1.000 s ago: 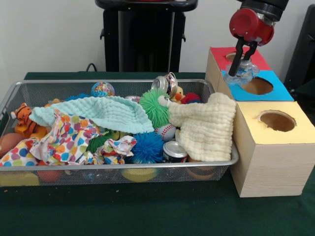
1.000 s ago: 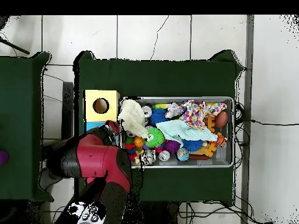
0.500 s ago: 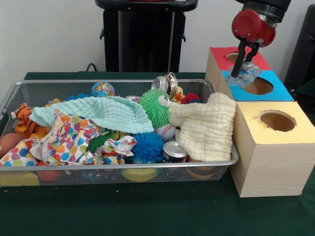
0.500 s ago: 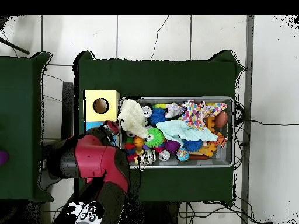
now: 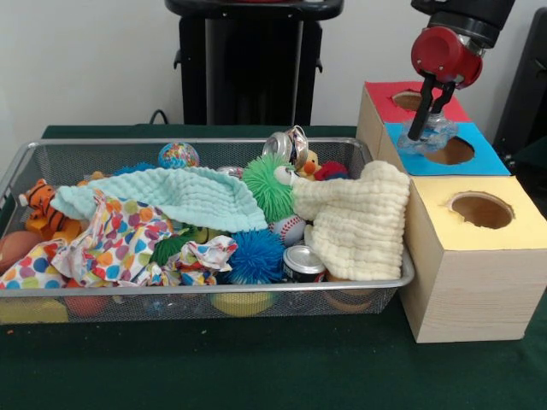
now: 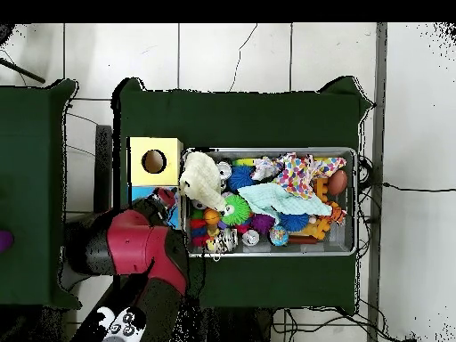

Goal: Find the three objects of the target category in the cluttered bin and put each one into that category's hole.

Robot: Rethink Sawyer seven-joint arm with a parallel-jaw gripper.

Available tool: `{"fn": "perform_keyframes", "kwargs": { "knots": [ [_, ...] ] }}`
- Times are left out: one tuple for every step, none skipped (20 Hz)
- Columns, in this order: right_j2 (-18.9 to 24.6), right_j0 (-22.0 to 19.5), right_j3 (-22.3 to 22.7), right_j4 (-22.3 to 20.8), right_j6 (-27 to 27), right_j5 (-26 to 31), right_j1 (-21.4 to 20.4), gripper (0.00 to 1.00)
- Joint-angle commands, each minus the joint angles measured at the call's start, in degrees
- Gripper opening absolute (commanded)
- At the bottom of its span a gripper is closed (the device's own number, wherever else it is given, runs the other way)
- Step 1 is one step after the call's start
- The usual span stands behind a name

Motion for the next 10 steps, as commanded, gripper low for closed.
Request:
{"fn": "perform_keyframes", "kwargs": {
  "knots": [
    [2.1,0.1,2.8,2.4,19.0,-1.8,2.6,0.00],
    [2.1,0.2,2.8,2.6,19.1,-1.8,2.6,0.00],
    [1.9,0.4,2.7,2.5,19.2,-1.7,2.7,0.00],
    [1.7,0.5,2.6,2.6,19.5,-1.6,2.8,0.00],
    [1.6,0.7,2.4,2.7,19.8,-1.5,3.0,0.00],
    [1.5,0.8,2.2,2.8,20.0,-1.4,3.1,0.00],
    [1.4,1.0,2.3,2.8,20.2,-1.5,3.3,0.00],
    [1.3,1.2,2.4,2.7,20.5,-1.6,3.4,0.00],
    [1.3,1.2,2.5,2.7,20.6,-1.7,3.3,0.00],
    [1.2,1.3,2.3,2.6,20.6,-1.4,3.3,0.00]
  ]
}}
